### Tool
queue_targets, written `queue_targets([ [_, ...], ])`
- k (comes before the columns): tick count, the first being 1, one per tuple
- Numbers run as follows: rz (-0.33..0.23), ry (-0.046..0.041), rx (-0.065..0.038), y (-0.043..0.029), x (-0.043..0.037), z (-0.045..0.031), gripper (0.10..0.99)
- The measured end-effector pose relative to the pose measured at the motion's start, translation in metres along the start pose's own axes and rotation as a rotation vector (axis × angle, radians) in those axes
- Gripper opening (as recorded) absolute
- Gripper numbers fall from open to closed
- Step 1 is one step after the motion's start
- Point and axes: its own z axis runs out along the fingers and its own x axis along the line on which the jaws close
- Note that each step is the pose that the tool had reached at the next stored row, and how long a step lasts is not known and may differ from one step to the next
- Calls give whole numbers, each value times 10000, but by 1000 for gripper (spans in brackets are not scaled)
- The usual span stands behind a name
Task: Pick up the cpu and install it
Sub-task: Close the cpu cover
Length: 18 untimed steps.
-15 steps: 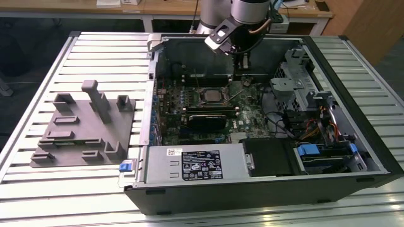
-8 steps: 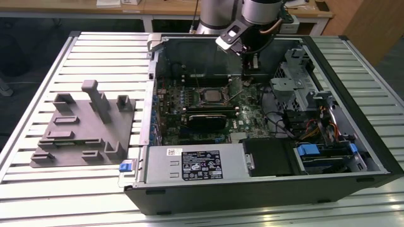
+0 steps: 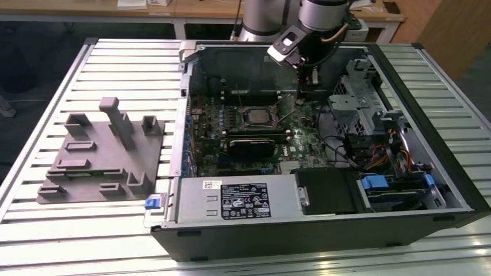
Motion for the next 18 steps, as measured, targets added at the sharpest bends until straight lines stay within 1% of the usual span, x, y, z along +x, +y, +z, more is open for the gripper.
queue_targets([
  [5,0,1,0,25,1,56,106],
  [12,2,0,0,26,-1,166,106],
  [18,2,-1,0,24,-1,175,106],
])
